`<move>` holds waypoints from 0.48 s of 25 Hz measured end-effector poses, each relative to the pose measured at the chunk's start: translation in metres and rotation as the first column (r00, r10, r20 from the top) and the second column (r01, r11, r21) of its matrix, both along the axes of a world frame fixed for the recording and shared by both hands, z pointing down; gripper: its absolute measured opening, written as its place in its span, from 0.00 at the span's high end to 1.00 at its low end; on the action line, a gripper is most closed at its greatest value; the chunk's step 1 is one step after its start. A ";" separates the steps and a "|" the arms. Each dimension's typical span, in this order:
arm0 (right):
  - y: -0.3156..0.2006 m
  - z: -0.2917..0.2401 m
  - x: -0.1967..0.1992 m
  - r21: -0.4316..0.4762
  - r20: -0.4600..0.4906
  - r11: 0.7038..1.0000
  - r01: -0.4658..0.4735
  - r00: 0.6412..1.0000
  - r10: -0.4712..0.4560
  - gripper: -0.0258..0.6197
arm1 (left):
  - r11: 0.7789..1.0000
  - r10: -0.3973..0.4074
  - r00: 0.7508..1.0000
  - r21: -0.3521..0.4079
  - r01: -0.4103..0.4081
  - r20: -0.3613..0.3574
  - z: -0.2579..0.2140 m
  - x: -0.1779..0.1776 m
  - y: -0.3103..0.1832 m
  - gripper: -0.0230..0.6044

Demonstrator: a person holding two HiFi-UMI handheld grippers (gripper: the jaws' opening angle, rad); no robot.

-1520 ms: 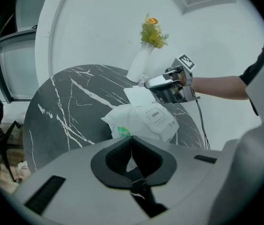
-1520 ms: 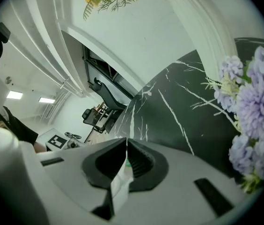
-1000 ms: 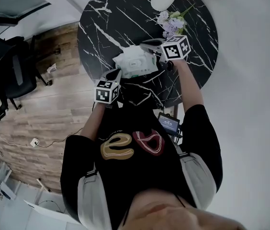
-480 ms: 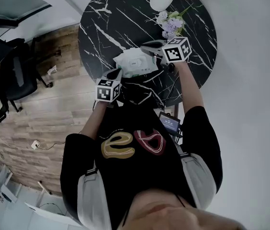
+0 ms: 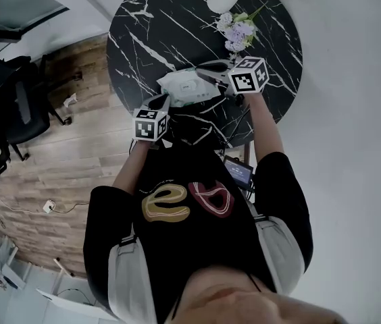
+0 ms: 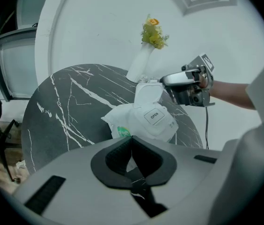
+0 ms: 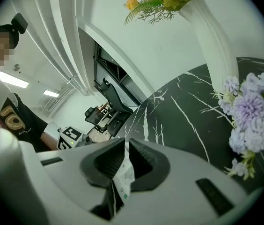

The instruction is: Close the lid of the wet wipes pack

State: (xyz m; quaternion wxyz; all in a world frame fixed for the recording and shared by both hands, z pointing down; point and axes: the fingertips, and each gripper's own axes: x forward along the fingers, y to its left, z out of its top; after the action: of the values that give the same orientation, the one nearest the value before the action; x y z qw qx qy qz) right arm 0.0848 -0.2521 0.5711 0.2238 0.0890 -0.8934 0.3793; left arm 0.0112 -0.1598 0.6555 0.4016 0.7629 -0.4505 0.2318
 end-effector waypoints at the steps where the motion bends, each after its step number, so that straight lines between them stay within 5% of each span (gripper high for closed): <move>1: 0.002 0.000 0.000 0.004 -0.004 1.000 0.003 1.000 -0.003 0.90 | 1.000 0.001 1.000 0.001 -0.001 0.001 0.000 0.000 0.000 0.93; 12: 0.018 -0.001 0.004 0.024 -0.039 0.999 0.045 0.998 -0.044 0.89 | 1.000 0.006 1.000 0.002 -0.006 0.010 -0.001 0.000 0.002 0.93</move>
State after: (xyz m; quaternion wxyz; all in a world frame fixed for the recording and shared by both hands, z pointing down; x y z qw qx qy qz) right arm 0.0890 -0.2340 0.5698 0.2481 0.0791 -0.8953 0.3614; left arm 0.0109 -0.1583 0.6549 0.3978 0.7635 -0.4504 0.2364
